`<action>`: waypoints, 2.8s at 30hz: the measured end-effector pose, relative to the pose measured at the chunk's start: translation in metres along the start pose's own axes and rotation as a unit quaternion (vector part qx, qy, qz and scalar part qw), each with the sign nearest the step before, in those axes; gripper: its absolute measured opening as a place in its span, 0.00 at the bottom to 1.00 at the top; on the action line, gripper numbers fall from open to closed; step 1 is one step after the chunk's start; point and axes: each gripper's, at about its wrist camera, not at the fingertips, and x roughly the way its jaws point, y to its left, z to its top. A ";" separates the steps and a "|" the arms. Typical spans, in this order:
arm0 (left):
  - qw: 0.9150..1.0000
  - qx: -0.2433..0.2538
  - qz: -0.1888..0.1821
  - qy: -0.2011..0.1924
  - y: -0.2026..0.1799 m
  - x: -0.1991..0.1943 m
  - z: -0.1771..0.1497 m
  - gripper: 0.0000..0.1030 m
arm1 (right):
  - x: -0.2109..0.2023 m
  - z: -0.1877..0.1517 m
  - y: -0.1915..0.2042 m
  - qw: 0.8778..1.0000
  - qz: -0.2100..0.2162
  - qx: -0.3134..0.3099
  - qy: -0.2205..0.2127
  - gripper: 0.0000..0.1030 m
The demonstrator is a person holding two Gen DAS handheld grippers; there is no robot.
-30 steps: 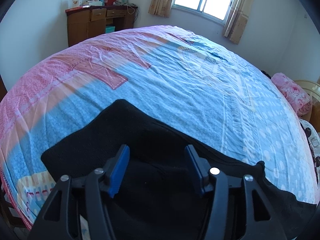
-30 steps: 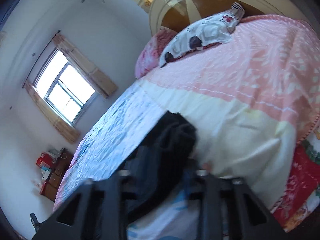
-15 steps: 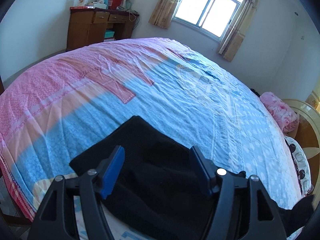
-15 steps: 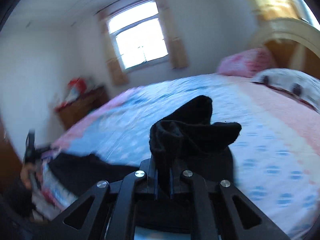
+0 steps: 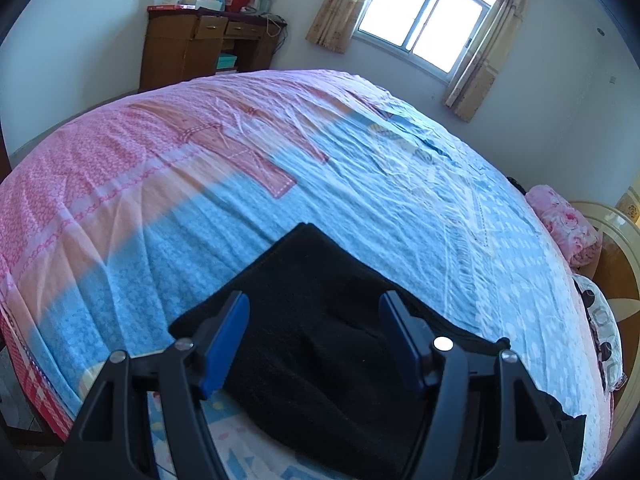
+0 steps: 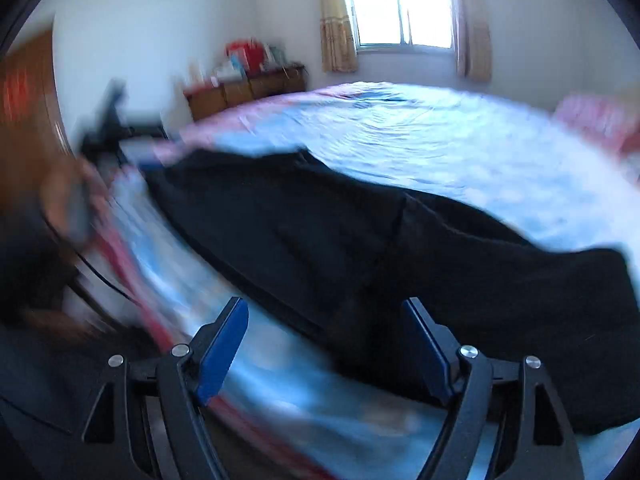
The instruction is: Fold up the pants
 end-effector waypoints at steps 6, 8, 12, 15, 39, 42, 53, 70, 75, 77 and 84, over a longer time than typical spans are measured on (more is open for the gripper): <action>1.000 0.016 -0.015 -0.002 -0.009 -0.003 0.003 0.68 | -0.038 0.057 -0.048 0.996 0.050 0.059 -0.032 0.77; 1.000 0.024 -0.012 0.000 -0.013 -0.003 0.003 0.68 | -0.028 0.073 -0.064 0.999 0.040 0.013 0.010 0.73; 1.000 0.021 -0.007 -0.003 -0.013 -0.008 0.002 0.68 | 0.004 0.098 -0.103 0.991 0.096 -0.031 0.086 0.69; 1.000 0.020 0.005 -0.005 -0.010 -0.013 0.002 0.68 | 0.038 0.098 -0.113 0.978 0.123 -0.074 0.149 0.49; 0.999 0.031 0.025 -0.014 -0.012 -0.020 0.008 0.74 | 0.052 0.079 -0.086 0.973 0.057 -0.140 0.173 0.10; 0.999 0.026 0.020 -0.014 -0.011 -0.020 0.007 0.74 | 0.042 0.091 -0.091 0.983 0.050 -0.119 0.130 0.10; 0.998 0.039 0.043 -0.007 0.006 -0.026 0.006 0.78 | 0.078 0.091 -0.098 0.985 0.009 -0.096 0.142 0.22; 0.997 -0.049 0.061 0.008 0.043 -0.012 -0.023 0.83 | 0.051 0.101 -0.002 0.977 0.178 0.102 -0.066 0.71; 0.997 -0.080 0.015 -0.007 0.037 0.000 -0.012 0.85 | 0.026 0.080 -0.008 0.977 0.153 0.125 -0.074 0.71; 0.994 -0.107 -0.018 -0.011 0.038 0.003 -0.010 0.82 | 0.010 0.072 -0.020 0.976 0.131 0.150 -0.085 0.71; 0.979 -0.182 -0.095 -0.013 0.051 0.014 -0.013 0.28 | -0.041 0.036 -0.041 0.981 -0.026 0.168 -0.090 0.71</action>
